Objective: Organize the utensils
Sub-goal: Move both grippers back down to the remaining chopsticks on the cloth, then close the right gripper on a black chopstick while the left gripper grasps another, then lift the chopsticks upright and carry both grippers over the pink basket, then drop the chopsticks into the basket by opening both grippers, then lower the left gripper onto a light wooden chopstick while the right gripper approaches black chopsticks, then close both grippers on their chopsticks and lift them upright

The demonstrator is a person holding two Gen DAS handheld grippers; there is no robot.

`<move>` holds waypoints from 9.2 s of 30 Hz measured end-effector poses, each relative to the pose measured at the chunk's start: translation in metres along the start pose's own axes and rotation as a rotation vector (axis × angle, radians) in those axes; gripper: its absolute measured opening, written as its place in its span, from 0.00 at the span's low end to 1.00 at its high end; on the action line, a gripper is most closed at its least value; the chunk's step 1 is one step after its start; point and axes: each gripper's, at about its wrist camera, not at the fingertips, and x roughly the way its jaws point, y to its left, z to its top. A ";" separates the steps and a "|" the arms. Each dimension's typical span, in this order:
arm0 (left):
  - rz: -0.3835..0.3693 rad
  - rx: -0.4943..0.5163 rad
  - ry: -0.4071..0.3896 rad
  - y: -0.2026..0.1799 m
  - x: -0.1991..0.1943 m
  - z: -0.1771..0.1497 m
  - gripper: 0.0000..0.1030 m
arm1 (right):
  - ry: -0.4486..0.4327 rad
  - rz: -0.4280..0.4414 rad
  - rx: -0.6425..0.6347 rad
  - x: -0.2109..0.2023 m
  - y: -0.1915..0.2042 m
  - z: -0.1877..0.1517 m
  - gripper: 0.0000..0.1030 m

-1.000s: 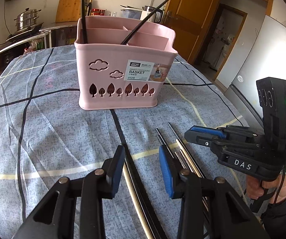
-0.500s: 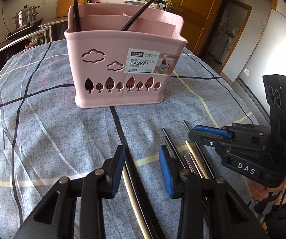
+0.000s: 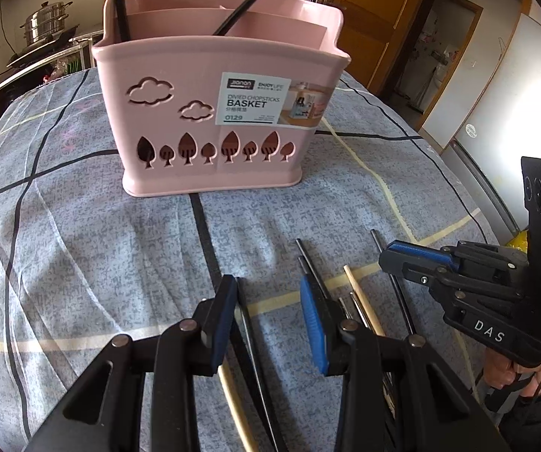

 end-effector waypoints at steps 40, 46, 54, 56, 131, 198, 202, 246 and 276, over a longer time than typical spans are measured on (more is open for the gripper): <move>0.086 0.012 0.040 -0.018 -0.010 -0.022 0.06 | 0.060 -0.080 0.047 -0.022 0.017 -0.019 0.06; 0.016 -0.011 -0.030 -0.019 -0.045 -0.009 0.05 | -0.027 -0.058 0.042 -0.048 0.021 -0.005 0.05; -0.034 0.003 -0.191 -0.022 -0.113 0.017 0.05 | -0.189 -0.048 0.018 -0.100 0.029 0.017 0.05; -0.034 0.007 -0.223 -0.022 -0.125 0.023 0.05 | -0.232 -0.053 0.010 -0.115 0.031 0.020 0.04; 0.074 0.043 -0.501 0.043 -0.196 0.165 0.05 | -0.618 0.084 -0.083 -0.146 0.096 0.192 0.04; 0.023 -0.025 -0.187 0.011 -0.088 -0.055 0.38 | -0.208 0.010 0.038 -0.091 0.027 -0.017 0.16; 0.026 -0.027 -0.136 0.011 -0.068 -0.052 0.38 | -0.143 0.011 0.047 -0.068 0.024 -0.014 0.16; 0.145 0.000 -0.002 0.019 -0.013 -0.022 0.15 | 0.040 -0.071 0.000 -0.001 0.016 -0.001 0.08; 0.113 0.043 -0.189 -0.001 -0.102 0.013 0.05 | -0.180 -0.053 -0.045 -0.080 0.042 0.024 0.03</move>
